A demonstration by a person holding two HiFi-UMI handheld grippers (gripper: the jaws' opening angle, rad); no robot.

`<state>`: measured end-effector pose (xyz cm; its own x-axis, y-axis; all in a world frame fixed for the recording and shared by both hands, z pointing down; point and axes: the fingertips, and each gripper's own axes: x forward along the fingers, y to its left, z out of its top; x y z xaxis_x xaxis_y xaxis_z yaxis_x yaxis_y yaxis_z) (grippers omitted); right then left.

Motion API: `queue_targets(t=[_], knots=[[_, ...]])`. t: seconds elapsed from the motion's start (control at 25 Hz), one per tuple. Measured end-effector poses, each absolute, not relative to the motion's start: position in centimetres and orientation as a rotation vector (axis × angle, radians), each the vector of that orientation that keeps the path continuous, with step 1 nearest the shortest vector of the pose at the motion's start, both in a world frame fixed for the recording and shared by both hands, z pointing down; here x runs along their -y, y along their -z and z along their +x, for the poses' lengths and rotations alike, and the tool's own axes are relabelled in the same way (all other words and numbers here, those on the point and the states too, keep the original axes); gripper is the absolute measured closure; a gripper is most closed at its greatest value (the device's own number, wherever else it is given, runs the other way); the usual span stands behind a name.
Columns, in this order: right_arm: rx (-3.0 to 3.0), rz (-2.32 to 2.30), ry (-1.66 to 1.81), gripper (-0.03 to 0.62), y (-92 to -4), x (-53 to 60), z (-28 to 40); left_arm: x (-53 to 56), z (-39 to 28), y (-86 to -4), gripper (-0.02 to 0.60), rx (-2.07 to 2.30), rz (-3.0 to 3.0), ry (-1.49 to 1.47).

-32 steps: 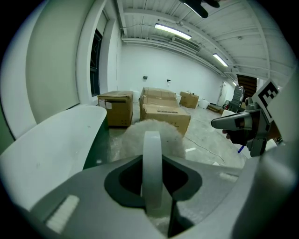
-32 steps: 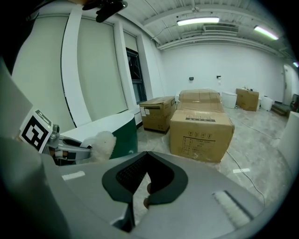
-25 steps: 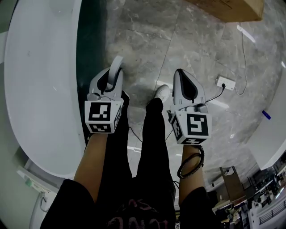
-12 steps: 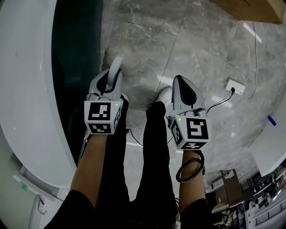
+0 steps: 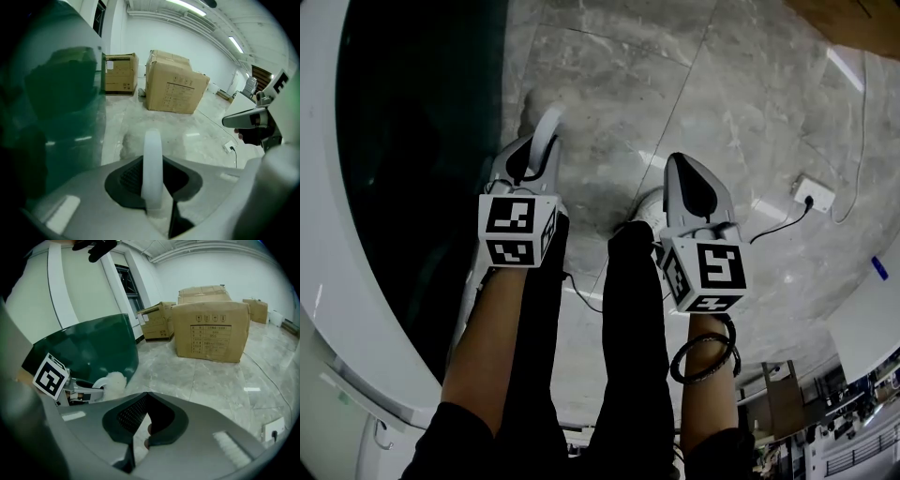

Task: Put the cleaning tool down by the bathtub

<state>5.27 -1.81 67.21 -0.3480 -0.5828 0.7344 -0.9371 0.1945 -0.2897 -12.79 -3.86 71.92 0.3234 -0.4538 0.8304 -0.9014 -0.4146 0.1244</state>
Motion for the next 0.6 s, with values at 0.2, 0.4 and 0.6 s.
queue_targets(t=[0.2,0.4,0.6], knots=[[1.997,1.389,-1.025,0.571,-70.6,1.3,5.4,3.1,-12.6,-76.0,0.494,1.168,1.990,-0.992],[1.997,1.369,-1.040,0.571,-73.6,0.9,5.5,2.9,-12.9,-79.5,0.494,1.165,1.969,-0.999],[2.002,1.340,-1.052,0.571,-76.7,0.1,4.8,2.6,-13.5,-83.2,0.494,1.165,1.944,-1.014]])
